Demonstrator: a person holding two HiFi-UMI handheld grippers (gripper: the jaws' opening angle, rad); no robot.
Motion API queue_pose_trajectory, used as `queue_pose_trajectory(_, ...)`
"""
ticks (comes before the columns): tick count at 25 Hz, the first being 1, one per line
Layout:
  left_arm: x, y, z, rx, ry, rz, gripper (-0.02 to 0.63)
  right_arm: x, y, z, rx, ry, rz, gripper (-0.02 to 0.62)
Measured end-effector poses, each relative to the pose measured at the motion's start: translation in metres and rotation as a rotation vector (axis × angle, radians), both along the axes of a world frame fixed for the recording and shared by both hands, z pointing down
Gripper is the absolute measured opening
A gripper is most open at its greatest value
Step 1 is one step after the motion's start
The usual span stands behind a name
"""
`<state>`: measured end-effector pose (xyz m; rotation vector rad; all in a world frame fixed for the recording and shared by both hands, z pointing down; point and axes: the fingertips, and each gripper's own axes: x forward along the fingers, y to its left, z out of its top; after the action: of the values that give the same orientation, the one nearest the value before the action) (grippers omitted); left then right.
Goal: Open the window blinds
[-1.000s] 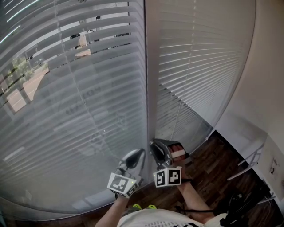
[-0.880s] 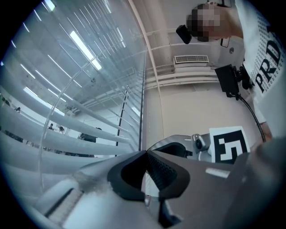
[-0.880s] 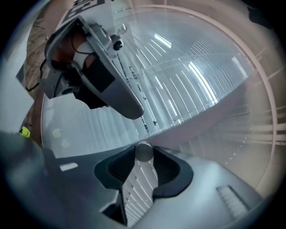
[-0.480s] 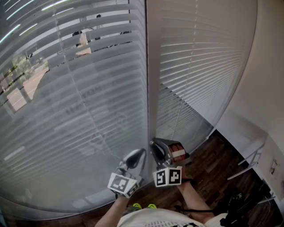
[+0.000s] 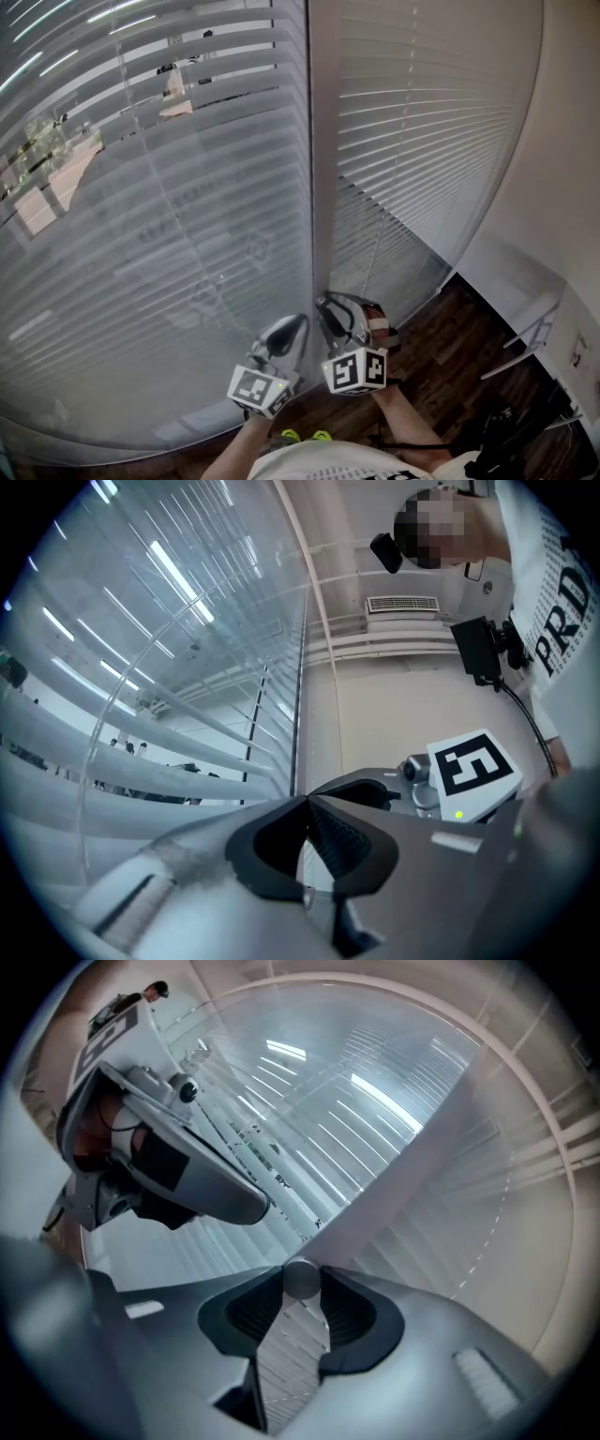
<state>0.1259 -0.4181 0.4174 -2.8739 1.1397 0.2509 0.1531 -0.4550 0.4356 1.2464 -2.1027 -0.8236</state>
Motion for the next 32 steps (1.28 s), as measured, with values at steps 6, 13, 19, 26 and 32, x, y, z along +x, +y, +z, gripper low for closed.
queue_pose_trajectory(6,0.0003,0.001,0.0002,0.001,-0.002,0.002,-0.006,0.0016,-0.0001,-0.0017,-0.064,-0.157,-0.007,0.129)
queue_pose_trajectory(13,-0.0002,0.0005,0.0012,-0.007,-0.004,0.003,-0.006,0.0029,-0.0011,-0.0029,-0.138,-0.308,-0.014,0.13)
queue_pose_trajectory(19,-0.0006,0.0012,0.0009,0.0,0.004,0.009,-0.006,0.005,-0.0018,-0.0026,-0.202,-0.477,-0.011,0.13)
queue_pose_trajectory(26,-0.0004,0.0016,0.0032,-0.001,-0.004,0.024,-0.006,0.0073,-0.0033,-0.0039,-0.263,-0.623,-0.012,0.13)
queue_pose_trajectory(32,-0.001,0.0015,0.0039,-0.002,-0.005,0.028,-0.006,0.0093,-0.0047,-0.0022,-0.311,-0.724,-0.007,0.13)
